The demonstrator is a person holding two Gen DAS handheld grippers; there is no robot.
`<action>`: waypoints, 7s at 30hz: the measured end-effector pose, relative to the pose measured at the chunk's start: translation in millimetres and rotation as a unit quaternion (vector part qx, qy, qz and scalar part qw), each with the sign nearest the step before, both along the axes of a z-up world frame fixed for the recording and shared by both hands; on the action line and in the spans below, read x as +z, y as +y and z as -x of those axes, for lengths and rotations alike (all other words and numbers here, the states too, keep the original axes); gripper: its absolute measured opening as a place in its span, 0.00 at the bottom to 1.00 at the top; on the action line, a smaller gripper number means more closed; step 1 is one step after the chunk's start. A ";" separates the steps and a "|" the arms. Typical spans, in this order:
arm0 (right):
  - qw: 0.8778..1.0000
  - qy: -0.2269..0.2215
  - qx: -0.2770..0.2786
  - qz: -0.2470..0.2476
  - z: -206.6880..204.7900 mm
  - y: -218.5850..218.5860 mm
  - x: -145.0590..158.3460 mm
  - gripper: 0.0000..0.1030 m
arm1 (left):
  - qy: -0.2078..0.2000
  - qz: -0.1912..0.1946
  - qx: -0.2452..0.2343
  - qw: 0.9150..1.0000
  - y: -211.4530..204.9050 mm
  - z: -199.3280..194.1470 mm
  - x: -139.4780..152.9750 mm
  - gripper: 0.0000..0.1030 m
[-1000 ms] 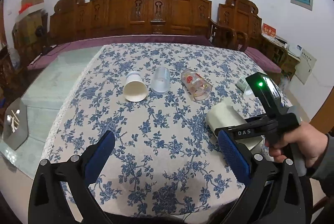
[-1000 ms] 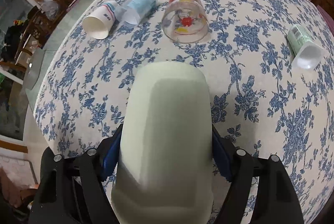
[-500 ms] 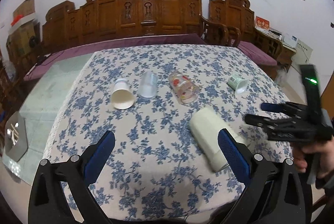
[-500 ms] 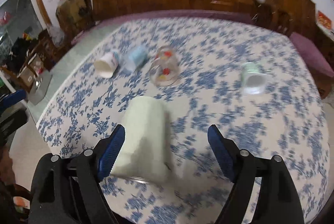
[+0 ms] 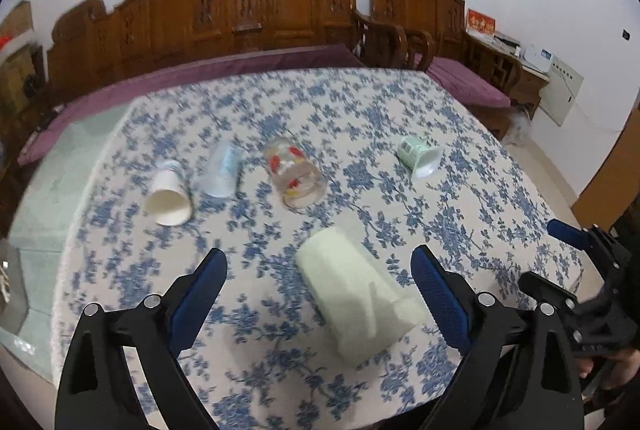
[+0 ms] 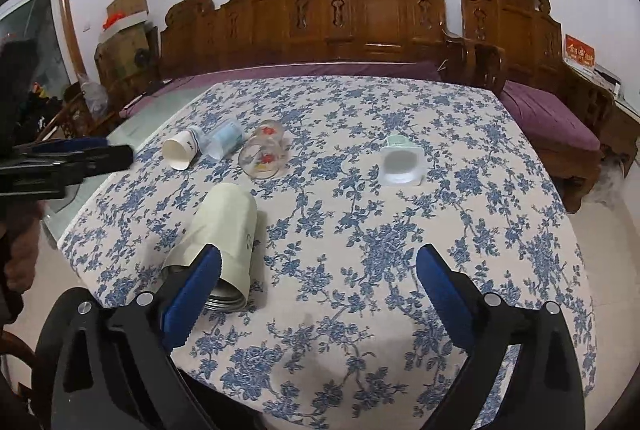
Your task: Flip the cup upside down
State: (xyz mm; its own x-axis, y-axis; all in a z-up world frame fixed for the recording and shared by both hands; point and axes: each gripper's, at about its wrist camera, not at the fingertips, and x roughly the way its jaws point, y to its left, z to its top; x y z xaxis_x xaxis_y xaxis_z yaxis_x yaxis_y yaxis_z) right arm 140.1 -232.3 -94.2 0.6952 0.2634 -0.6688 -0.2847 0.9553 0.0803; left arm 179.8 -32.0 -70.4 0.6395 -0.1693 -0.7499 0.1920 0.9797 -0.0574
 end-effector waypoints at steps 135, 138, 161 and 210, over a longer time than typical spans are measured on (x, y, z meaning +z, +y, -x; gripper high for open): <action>0.990 -0.135 -0.028 -0.025 118.5 66.1 78.0 0.97 | -0.156 -0.013 0.075 0.985 44.1 164.9 51.6 0.92; 0.987 -0.153 -0.036 -0.027 133.1 63.1 84.3 0.97 | -0.174 -0.012 0.073 0.982 40.2 174.6 57.6 0.92; 0.984 -0.163 -0.051 -0.041 143.5 48.3 89.6 0.97 | -0.200 -0.010 0.073 0.977 32.8 190.2 65.8 0.92; 0.985 -0.162 -0.052 -0.043 141.4 49.3 87.3 0.97 | -0.204 -0.009 0.086 0.975 31.2 190.1 63.4 0.92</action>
State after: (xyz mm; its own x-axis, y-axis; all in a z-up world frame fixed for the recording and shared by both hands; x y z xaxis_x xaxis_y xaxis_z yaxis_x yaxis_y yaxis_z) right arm -1.3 -183.0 -6.8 0.8945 0.2245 -0.3867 -0.2087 0.9745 0.0829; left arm -10.4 -0.8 -6.9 0.9029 -0.0222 -0.4293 0.0284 0.9996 0.0079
